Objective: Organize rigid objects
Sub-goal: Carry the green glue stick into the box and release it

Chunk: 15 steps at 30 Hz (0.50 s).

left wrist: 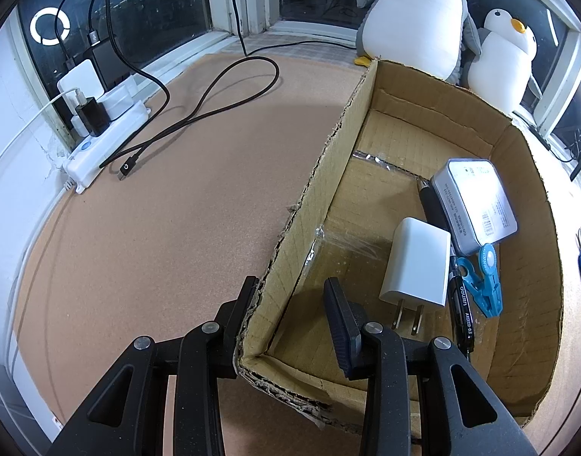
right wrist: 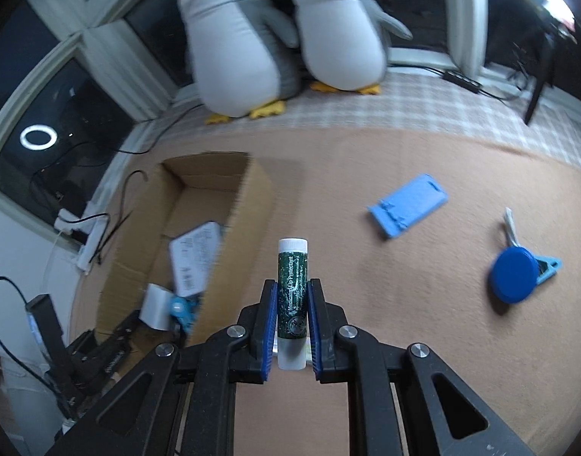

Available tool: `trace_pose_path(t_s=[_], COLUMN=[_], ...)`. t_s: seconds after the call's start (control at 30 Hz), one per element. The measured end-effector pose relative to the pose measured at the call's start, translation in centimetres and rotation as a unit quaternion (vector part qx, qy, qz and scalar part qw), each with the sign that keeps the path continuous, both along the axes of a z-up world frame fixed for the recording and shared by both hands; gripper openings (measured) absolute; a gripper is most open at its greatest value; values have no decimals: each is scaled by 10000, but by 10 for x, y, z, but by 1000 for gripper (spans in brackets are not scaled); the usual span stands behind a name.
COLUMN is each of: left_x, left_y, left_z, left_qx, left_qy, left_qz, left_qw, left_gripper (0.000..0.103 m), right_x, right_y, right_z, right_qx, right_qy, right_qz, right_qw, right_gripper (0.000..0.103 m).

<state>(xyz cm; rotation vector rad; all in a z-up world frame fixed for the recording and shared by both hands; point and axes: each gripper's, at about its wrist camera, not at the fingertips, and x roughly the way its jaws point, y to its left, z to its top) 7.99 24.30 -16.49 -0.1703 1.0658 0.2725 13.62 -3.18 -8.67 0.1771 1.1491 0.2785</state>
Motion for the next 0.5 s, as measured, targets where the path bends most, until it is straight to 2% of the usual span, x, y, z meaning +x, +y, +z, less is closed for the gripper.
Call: trace_pose_path(t_s=[0.5], left_x=[0], left_y=[0], left_z=[0], left_qx=[-1], left_qy=[-1], left_qz=[-1], left_qw=[10000], left_gripper=[38], right_x=[-13], right_y=[90], right_z=[-2], right_qx=[94], right_qy=[53], right_qz=[1049], right_qw=[9944], right_gripper=[14])
